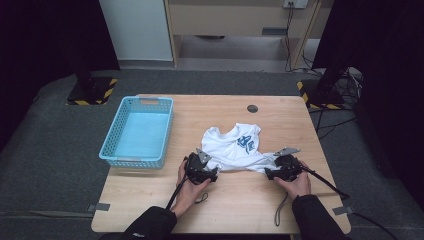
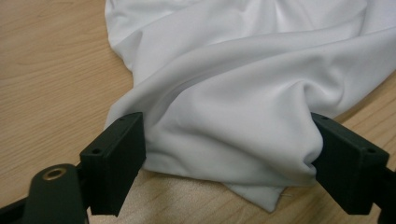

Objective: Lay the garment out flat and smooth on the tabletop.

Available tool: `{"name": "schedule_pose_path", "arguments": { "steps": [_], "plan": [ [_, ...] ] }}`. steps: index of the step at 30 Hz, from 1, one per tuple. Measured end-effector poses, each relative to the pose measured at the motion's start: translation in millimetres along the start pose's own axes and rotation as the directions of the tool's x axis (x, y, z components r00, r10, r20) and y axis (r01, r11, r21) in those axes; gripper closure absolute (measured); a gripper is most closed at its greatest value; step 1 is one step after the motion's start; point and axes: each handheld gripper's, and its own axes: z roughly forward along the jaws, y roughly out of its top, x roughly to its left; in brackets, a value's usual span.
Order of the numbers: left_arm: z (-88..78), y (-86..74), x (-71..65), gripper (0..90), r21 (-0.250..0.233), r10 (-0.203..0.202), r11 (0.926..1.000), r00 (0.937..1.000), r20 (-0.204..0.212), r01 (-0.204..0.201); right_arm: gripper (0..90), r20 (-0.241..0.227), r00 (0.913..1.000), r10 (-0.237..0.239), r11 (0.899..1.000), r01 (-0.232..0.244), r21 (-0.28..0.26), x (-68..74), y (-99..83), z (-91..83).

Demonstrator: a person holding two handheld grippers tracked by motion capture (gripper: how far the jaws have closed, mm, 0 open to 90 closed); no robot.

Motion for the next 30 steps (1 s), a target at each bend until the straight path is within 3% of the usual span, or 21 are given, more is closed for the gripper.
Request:
{"name": "schedule_pose_path", "arguments": {
  "steps": [5,8,15,24,30],
  "plan": [
    [-6.5,-1.6,0.0,16.1,0.03,0.033,0.999,0.9993,0.016,-0.033,20.5,0.0,0.9997,-0.026,1.0,0.026,0.008,1.6,-4.7,-4.5],
    [-13.9,-4.8,-1.8,16.0,0.05,0.064,0.9966,0.9977,0.021,-0.065,18.6,-0.017,0.9998,-0.002,1.0,0.002,0.017,-2.5,-8.4,-6.4],
    [-25.7,-11.6,-3.6,16.0,0.081,0.091,0.9922,0.9944,0.054,-0.095,16.3,-0.035,0.9987,0.038,0.999,-0.037,0.016,-12.0,-14.0,-6.8],
    [-40.8,-23.5,6.0,15.5,0.123,0.054,0.9902,0.9935,0.1,-0.066,16.3,-0.038,0.9991,0.016,1.0,-0.016,0.017,-12.8,-27.5,-18.1],
    [-49.6,-29.8,12.3,15.5,0.141,0.059,0.9871,0.991,0.12,-0.075,16.2,-0.045,0.9989,0.015,1.0,-0.014,0.027,-13.6,-37.1,-26.2]
  ]
}}
